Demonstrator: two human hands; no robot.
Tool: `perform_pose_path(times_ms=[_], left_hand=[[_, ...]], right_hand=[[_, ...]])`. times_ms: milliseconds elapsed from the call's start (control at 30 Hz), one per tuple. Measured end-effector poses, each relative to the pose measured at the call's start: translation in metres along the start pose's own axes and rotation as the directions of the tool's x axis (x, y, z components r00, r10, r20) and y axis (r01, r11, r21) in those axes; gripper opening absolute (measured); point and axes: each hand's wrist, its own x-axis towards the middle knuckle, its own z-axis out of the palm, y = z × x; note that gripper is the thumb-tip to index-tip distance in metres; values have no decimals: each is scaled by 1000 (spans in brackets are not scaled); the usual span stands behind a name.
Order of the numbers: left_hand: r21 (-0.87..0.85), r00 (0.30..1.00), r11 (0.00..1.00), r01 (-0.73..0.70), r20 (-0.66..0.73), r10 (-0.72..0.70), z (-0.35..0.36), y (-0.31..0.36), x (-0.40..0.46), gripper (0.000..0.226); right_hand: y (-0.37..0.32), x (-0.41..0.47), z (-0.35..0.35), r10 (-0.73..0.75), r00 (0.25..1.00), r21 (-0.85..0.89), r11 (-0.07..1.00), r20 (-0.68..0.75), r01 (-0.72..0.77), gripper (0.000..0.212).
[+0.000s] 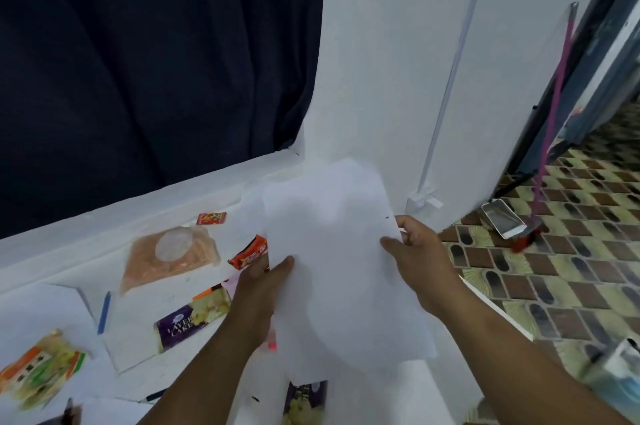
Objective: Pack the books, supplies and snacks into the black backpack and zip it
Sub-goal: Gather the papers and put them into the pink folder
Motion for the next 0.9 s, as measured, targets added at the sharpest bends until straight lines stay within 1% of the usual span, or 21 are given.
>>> perform_pose_path(times_ms=[33,100,200,233,300,333,400,467,500,533,567,600,667,700,733,767,800,833,900], left_hand=[[-3,1000,1000,-1,-28,1,-6,-2,4,20],[14,990,1000,-14,-138,16,-19,-6,13,15],[58,934,997,-52,-351,69,-40,-12,24,10],[47,906,997,-65,-416,79,-44,-13,26,11],[16,833,996,-92,-547,86,-49,-14,25,21],[-9,795,994,-111,-601,83,-50,-16,25,21],[-23,740,991,-134,-667,84,-50,-19,22,10],[-55,685,987,-154,-726,66,-49,-23,23,8],[-93,656,984,-153,-754,31,-48,-24,23,16],[-142,634,978,-154,-773,-12,-46,-23,23,29],[-191,624,969,-156,-780,-53,-43,-22,23,38],[-208,608,964,-164,-791,-67,-39,-21,23,40],[-160,557,970,-185,-830,-31,-34,-20,23,35],[-127,532,973,-192,-847,-5,-31,-20,22,27],[-87,507,976,-202,-862,28,-26,-20,20,17],[-56,482,976,-210,-875,53,-25,-21,21,10],[-40,462,977,-209,-884,63,-22,-21,22,8],[-26,447,978,-205,-892,70,-22,-23,23,6],[4,419,985,-174,-905,77,-21,-25,25,1]], right_hand=[[4,4,2,8,1000,4,1000,19,-8,23],[11,18,9,37,997,-6,999,61,-37,19],[24,48,23,85,981,1,996,174,-87,20],[30,60,29,84,974,-41,996,209,-77,20],[42,83,40,68,961,-207,978,268,-12,19],[47,95,45,55,951,-303,952,303,41,21],[57,117,57,17,921,-453,874,390,175,29],[67,139,70,-19,882,-525,798,470,297,43],[72,149,77,-45,861,-531,771,506,352,50],[77,159,85,-57,841,-541,742,539,397,55],[82,167,93,-48,824,-565,705,564,428,61],[86,175,99,-22,812,-605,655,583,452,64],[89,180,108,-30,783,-659,521,621,543,59],[89,179,111,-83,761,-653,459,644,603,51],[88,178,112,-152,735,-624,432,661,651,41],[87,177,113,-207,713,-582,450,670,677,33],[86,177,113,-241,703,-538,496,669,681,31],[86,180,114,-259,712,-507,548,653,665,31],[86,195,116,-290,764,-496,619,577,609,33]])
